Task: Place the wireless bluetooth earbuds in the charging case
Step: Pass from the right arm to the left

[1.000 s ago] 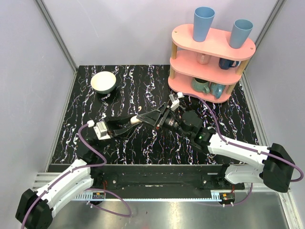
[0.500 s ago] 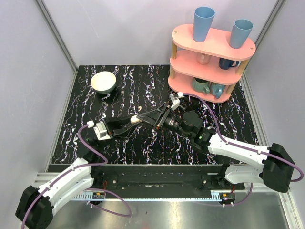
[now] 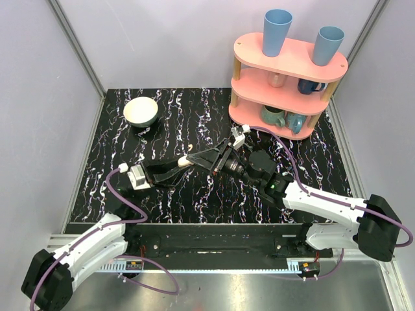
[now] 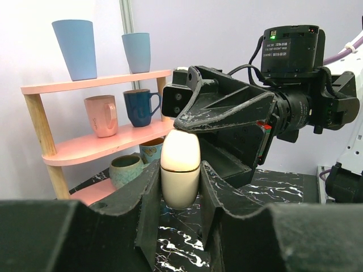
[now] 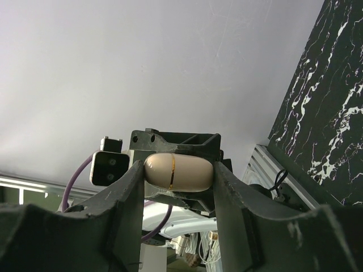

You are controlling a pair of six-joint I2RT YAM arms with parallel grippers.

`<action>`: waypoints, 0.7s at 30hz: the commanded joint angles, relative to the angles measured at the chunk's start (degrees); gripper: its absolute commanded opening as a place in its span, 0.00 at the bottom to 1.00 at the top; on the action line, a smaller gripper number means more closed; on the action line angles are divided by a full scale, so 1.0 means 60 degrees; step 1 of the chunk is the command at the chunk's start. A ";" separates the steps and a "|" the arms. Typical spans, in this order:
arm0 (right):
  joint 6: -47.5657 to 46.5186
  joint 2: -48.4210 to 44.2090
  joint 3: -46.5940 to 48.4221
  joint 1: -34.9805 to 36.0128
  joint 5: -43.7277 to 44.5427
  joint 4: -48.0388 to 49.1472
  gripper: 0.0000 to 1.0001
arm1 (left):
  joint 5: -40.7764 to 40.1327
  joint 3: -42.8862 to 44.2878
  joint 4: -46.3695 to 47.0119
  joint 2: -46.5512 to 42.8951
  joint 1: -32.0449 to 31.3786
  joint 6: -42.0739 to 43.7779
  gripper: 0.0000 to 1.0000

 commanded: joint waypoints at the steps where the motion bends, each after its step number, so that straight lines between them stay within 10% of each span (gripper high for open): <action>1: -0.0222 -0.0117 0.0209 0.0085 -0.0343 0.0532 0.32 | 0.0302 0.0078 0.0531 0.0096 -0.0019 0.0085 0.00; 7: -0.1831 -0.0568 0.0675 0.0070 -0.0329 -0.0925 0.76 | -0.0109 -0.0142 0.0576 -0.0255 -0.0019 0.0304 0.00; 21: -0.7693 -0.1010 0.2802 0.0085 0.0345 -0.6016 0.82 | -0.0344 0.1363 -0.3416 -0.1281 -0.0019 -0.0412 0.00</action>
